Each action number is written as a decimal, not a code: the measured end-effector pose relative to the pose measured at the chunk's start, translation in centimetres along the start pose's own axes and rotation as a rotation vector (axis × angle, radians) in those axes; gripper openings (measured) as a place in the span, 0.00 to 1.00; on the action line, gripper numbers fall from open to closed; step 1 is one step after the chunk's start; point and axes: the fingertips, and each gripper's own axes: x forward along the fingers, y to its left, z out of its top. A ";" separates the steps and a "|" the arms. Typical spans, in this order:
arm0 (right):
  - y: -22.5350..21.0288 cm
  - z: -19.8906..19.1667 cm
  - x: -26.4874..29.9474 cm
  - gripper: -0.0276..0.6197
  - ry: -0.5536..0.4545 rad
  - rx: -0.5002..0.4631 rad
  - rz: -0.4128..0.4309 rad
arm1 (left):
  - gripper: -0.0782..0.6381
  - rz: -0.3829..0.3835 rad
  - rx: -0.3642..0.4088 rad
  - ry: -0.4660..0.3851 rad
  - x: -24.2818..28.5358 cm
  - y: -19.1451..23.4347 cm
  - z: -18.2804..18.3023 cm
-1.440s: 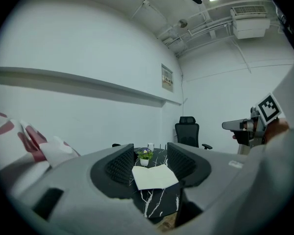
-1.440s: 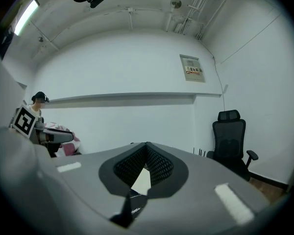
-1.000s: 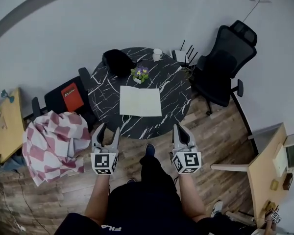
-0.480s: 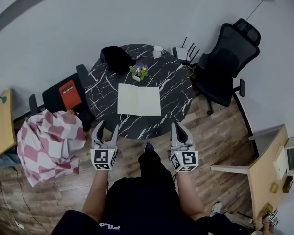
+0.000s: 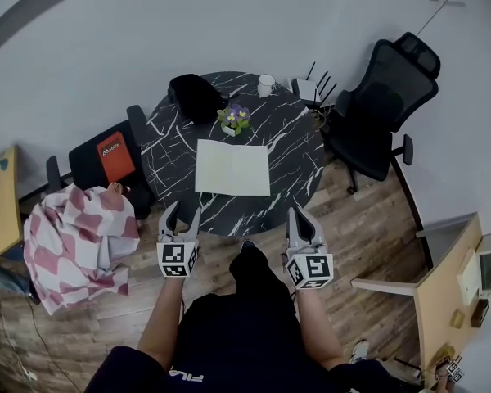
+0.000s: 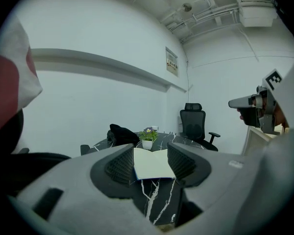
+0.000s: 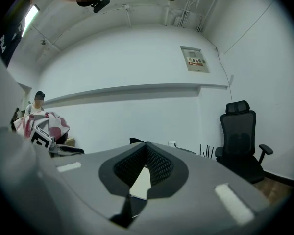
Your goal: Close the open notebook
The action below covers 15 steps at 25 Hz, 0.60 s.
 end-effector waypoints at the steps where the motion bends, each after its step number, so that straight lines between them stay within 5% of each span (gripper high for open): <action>1: -0.1 -0.2 0.2 0.06 0.003 -0.002 0.001 | 0.40 0.002 -0.011 0.009 0.4 0.2 -0.6; 15: -0.8 -1.9 2.6 0.06 0.079 0.009 0.021 | 0.40 0.021 -0.241 0.154 6.0 3.7 -6.9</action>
